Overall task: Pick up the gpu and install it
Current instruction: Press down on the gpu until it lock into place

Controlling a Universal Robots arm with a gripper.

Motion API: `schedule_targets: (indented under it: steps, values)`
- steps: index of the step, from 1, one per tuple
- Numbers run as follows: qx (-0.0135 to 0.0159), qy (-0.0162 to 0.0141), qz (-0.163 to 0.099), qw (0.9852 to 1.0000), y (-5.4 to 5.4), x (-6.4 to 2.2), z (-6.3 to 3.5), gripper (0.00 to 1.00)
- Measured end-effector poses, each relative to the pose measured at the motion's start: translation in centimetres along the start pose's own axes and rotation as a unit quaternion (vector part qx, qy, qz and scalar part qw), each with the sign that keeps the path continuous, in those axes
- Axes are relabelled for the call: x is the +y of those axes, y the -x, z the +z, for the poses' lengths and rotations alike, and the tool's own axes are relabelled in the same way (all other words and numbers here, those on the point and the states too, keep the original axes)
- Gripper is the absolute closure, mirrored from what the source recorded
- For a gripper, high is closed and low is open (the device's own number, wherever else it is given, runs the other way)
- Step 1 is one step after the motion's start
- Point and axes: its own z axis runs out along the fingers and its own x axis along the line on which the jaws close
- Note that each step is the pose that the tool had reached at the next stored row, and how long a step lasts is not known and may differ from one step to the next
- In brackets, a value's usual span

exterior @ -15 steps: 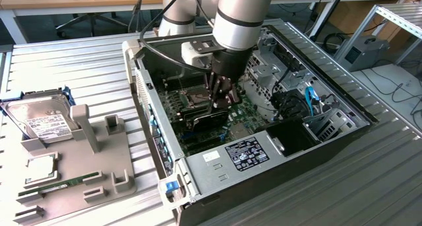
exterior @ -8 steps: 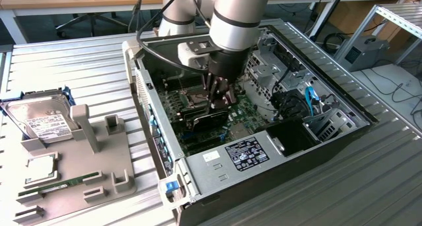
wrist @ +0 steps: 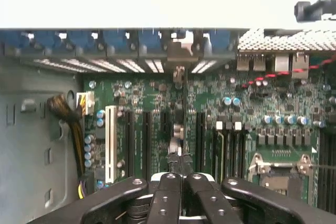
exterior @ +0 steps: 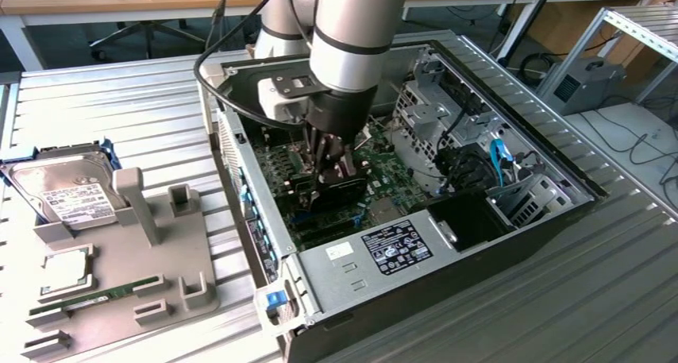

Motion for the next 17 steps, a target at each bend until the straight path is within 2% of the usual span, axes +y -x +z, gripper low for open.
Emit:
schedule_targets:
  steps: [8, 17]
  values:
    - [0.0000, 0.0000, 0.000, 1.0000, 0.3, 1.05, 0.63, 0.89]
    - [0.0003, 0.0001, 0.000, 1.0000, 0.3, 1.40, 1.14, 0.89]
